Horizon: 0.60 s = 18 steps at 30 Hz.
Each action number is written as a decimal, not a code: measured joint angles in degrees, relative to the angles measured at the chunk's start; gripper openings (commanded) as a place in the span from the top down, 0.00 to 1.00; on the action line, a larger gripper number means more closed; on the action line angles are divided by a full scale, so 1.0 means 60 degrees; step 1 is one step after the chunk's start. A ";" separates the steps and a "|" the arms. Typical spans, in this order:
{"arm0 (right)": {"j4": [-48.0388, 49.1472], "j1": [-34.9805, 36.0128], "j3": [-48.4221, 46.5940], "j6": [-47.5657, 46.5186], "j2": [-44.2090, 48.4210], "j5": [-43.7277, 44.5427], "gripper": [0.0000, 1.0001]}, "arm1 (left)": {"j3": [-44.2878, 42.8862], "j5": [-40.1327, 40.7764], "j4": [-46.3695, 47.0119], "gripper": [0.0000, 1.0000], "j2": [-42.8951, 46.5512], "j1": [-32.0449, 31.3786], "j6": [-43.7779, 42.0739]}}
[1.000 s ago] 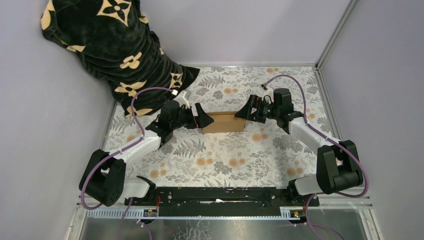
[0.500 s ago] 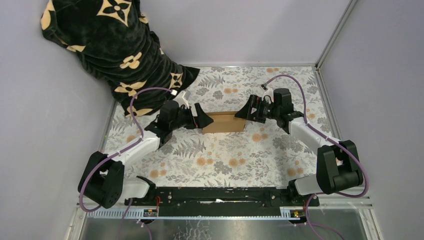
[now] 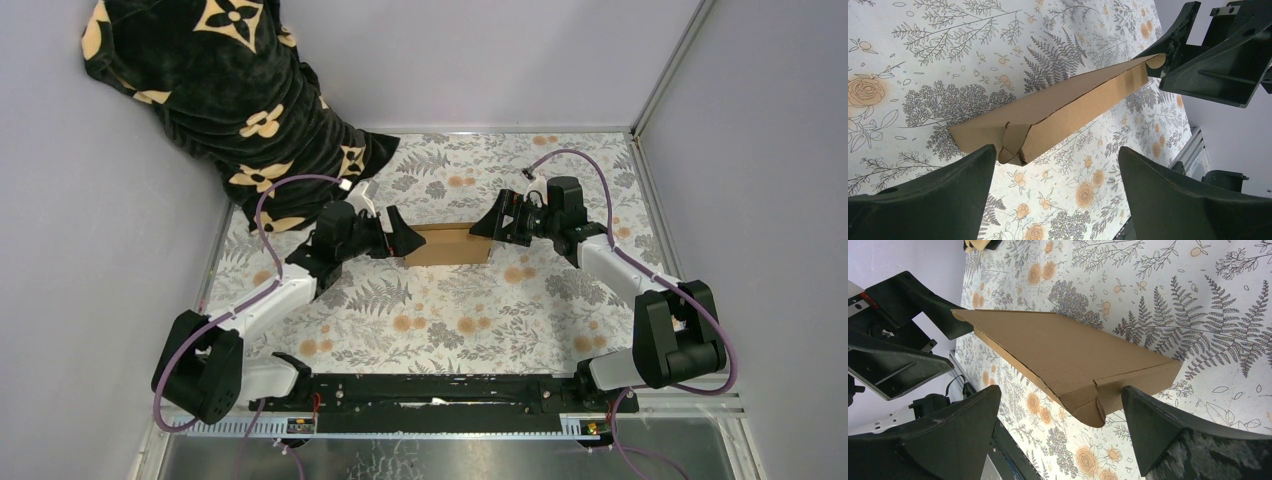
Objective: Fold the paper box
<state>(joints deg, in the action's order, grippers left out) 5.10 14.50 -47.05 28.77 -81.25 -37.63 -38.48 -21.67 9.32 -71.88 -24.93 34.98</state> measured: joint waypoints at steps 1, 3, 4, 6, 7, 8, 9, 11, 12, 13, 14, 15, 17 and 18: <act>0.0004 0.0000 0.0000 0.0000 0.0000 0.0000 0.00 | 0.0007 0.0004 -0.0004 0.01 0.0015 0.0000 0.0000; 0.0004 0.0000 0.0000 0.0000 0.0000 0.0000 0.00 | 0.0044 0.0004 -0.0004 0.02 0.0095 0.0000 0.0007; 0.0004 0.0000 0.0000 0.0000 0.0000 0.0000 0.00 | 0.0084 0.0004 -0.0004 0.01 0.0164 0.0004 0.0007; 0.0004 0.0000 0.0000 0.0000 0.0000 0.0000 0.00 | 0.0168 0.0004 -0.0004 0.01 0.0277 0.0015 0.0011; 0.0004 0.0000 0.0000 0.0000 0.0000 0.0000 0.00 | 0.0193 0.0000 -0.0007 0.02 0.0310 0.0025 0.0015; 0.0004 0.0000 0.0000 0.0000 0.0000 0.0000 0.00 | 0.0219 0.0000 -0.0004 0.01 0.0328 0.0040 0.0018; 0.0004 0.0000 0.0000 0.0000 0.0000 0.0000 0.00 | 0.0240 0.0000 -0.0004 0.01 0.0331 0.0040 0.0018; 0.0004 0.0000 0.0000 0.0000 0.0000 0.0004 0.00 | 0.0288 -0.0004 -0.0004 0.01 0.0331 0.0044 0.0025; 0.0004 0.0000 0.0000 -0.0004 0.0000 0.0004 0.00 | 0.0310 -0.0004 0.0000 0.01 0.0328 0.0044 0.0040; 0.0000 0.0000 0.0000 -0.0004 0.0000 0.0004 0.00 | 0.0324 -0.0004 0.0000 0.01 0.0328 0.0044 0.0055; -0.0004 0.0000 0.0000 -0.0004 0.0000 0.0007 0.00 | 0.0331 -0.0004 0.0000 0.01 0.0321 0.0044 0.0062; -0.0011 0.0000 0.0000 -0.0004 0.0000 0.0007 0.00 | 0.0331 -0.0004 0.0007 0.01 0.0306 0.0044 0.0062; -0.0018 0.0000 -0.0004 -0.0004 0.0000 0.0007 0.00 | 0.0331 -0.0004 0.0007 0.02 0.0270 0.0044 0.0066; -0.0018 0.0000 -0.0004 -0.0004 0.0000 0.0007 0.00 | 0.0331 -0.0004 0.0011 0.01 0.0240 0.0044 0.0069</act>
<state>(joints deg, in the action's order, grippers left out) 4.99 14.50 -47.07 28.75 -81.25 -37.58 -36.49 -21.69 9.39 -70.43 -24.67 35.40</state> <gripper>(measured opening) 0.993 0.986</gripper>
